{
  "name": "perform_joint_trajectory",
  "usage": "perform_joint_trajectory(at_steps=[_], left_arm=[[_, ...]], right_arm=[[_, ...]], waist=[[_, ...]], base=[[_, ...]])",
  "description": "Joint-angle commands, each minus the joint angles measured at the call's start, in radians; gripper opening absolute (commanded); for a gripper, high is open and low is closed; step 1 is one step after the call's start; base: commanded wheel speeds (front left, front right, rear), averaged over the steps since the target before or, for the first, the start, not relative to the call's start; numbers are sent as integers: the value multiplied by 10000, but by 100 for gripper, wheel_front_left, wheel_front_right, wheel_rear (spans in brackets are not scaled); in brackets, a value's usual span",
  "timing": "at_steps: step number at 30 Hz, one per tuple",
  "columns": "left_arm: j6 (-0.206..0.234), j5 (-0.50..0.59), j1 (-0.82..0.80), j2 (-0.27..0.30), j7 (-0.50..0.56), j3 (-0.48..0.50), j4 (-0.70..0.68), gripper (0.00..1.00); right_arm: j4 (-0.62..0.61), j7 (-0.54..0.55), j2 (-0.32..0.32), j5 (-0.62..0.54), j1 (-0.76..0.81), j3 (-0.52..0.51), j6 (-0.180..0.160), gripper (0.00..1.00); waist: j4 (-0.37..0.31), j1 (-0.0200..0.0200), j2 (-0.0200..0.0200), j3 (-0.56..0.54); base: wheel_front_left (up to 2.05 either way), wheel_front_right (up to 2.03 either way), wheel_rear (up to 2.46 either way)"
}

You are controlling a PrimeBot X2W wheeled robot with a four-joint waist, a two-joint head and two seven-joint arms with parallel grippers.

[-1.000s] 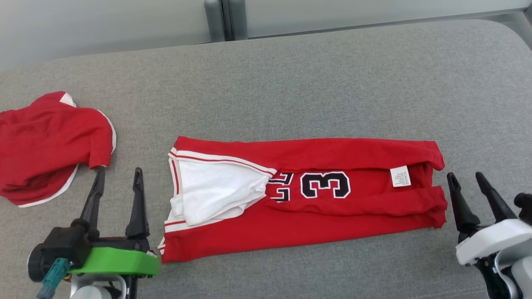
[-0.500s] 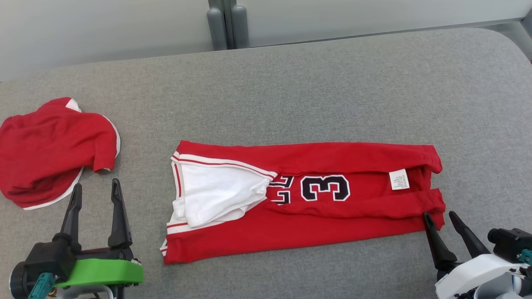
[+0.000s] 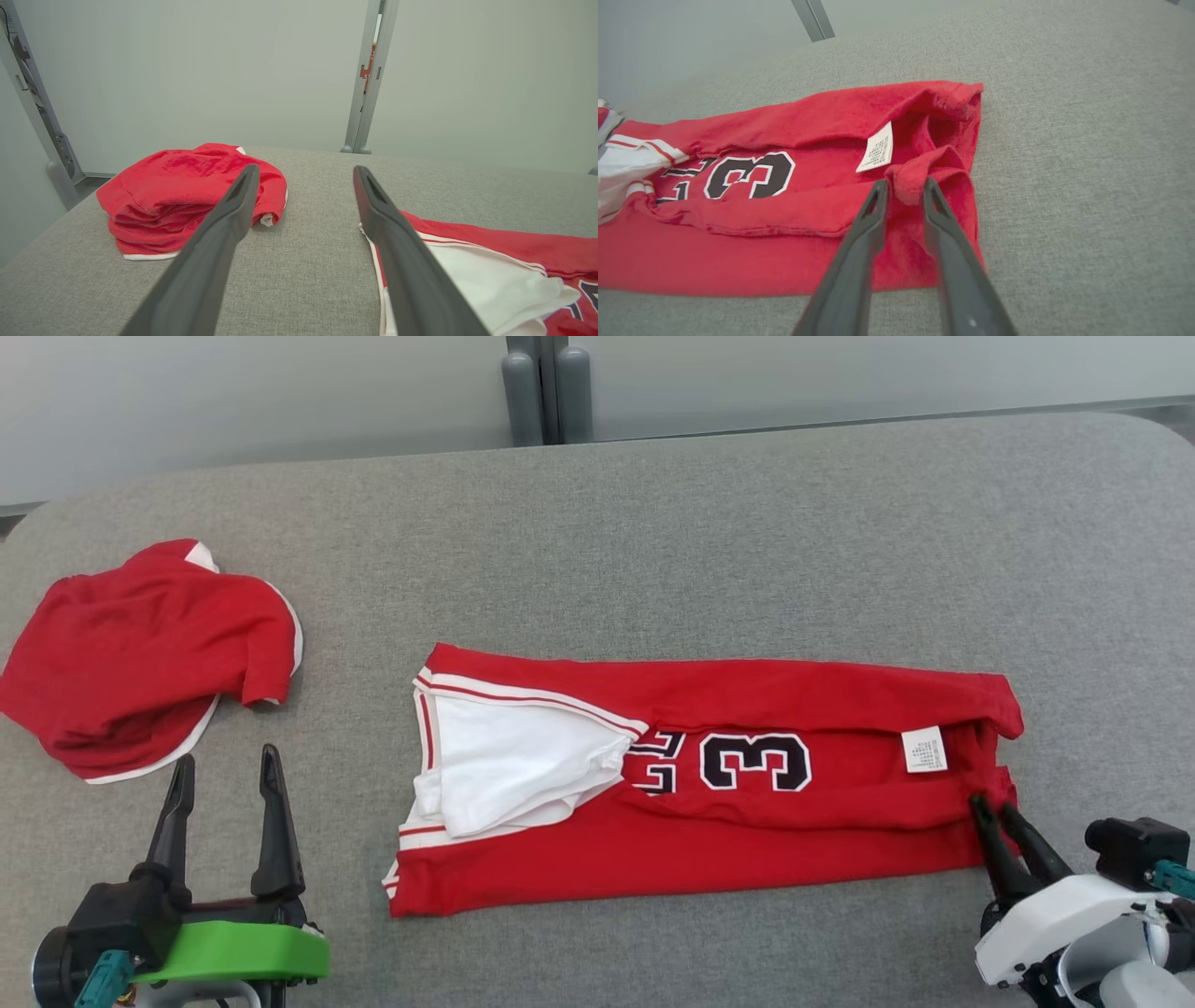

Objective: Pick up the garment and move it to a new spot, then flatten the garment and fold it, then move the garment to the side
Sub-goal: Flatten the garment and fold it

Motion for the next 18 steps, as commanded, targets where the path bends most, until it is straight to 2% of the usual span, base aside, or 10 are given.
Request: perform_joint_trajectory(at_steps=[1, 11, 12, 13, 14, 18], left_arm=[[-37, 70, -12, -17, -32, 4, 19, 100], [-94, -57, -157, -32, -32, -58, 128, 100], [-96, -81, -161, -31, -32, -80, 143, 100], [-98, -96, -165, -31, -32, -98, 156, 100], [-99, -117, -170, -30, -32, -121, 182, 100], [-105, -131, -156, -30, -32, -191, 249, 100]], right_arm=[[44, -13, 19, -97, -225, -24, -18, 0], [733, 229, 118, -215, -1316, -498, -18, 0], [919, 302, 162, -219, -1428, -568, -18, 18], [1094, 387, 173, -264, -1504, -592, -18, 83], [1240, 388, 196, -290, -1628, -584, -18, 100], [1530, 123, 290, -327, -1848, -537, -18, 100]], waist=[[60, 0, 0, 26], [216, 0, 0, 124], [222, 0, 0, 125], [228, 0, 0, 123], [238, 0, 0, 117], [251, 0, 0, 52]], base=[[0, 0, 0], [0, 0, 0], [0, 0, 0], [0, 0, 0], [0, 0, 0], [0, 0, 0]])
